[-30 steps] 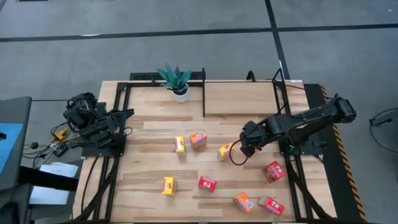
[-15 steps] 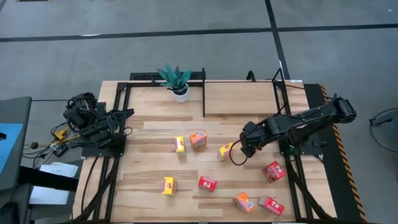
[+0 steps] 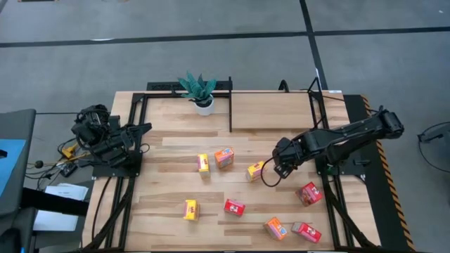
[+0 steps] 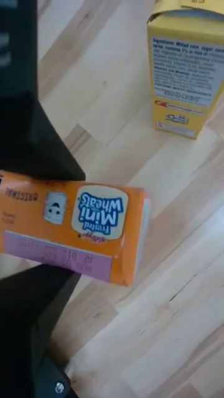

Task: Stack cereal on shelf
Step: Put the top right orange cereal box on the shelf

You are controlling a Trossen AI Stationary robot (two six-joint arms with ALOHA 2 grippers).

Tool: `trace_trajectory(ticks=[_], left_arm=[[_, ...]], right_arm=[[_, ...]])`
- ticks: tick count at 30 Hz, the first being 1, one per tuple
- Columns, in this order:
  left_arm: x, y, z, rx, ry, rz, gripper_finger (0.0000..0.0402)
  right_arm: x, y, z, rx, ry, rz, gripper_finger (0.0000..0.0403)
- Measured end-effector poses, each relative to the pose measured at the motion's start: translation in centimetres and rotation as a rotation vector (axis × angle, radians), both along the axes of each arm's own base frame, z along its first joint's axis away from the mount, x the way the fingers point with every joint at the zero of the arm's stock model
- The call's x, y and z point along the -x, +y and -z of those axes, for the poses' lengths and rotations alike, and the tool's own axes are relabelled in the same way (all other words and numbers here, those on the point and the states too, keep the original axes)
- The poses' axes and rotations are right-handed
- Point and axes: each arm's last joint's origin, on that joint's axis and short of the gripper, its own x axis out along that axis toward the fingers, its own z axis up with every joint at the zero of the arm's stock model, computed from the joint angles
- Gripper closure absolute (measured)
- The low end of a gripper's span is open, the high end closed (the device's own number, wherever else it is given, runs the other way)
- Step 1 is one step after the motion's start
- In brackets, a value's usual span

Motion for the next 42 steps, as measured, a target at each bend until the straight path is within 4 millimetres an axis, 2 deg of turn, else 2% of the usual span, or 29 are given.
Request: trace_trajectory(ticks=[4, 8, 11, 16, 19, 24, 30, 35, 42], left_arm=[[0.0, -0.1, 0.1, 0.003, -0.002, 0.000, 0.0042], [-0.1, -0.1, 0.2, 0.002, -0.001, 0.000, 0.0042], [-0.1, -0.1, 0.2, 0.002, -0.001, 0.000, 0.0042], [-0.1, -0.1, 0.2, 0.008, -0.005, 0.000, 0.0042], [-0.1, -0.1, 0.2, 0.008, -0.005, 0.000, 0.0042], [-0.1, -0.1, 0.2, 0.001, -0.001, 0.000, 0.0042], [-0.1, -0.1, 0.2, 0.004, -0.003, 0.001, 0.0042], [-0.1, -0.2, 0.2, 0.002, -0.001, 0.000, 0.0042], [-0.2, -0.2, 0.4, -0.017, 0.011, 0.000, 0.0042]], right_arm=[[0.0, 0.0, -0.1, -0.002, -0.016, -0.015, 0.0231], [0.0, 0.0, -0.3, -0.006, -0.031, -0.057, 0.0261], [-0.2, -0.3, -0.8, -0.024, -0.032, -0.095, 0.0268], [-0.2, -2.1, -3.8, 0.006, -0.053, -0.164, 0.0256], [-0.1, -4.2, -5.9, 0.060, -0.063, -0.211, 0.0251], [0.6, -8.9, -8.9, 0.172, -0.088, -0.301, 0.0258], [2.4, -14.9, -11.4, 0.334, -0.117, -0.327, 0.0264], [4.3, -18.9, -11.8, 0.448, -0.076, -0.359, 0.0257], [3.4, -23.2, -9.8, 0.487, 0.038, -0.516, 0.0266]])
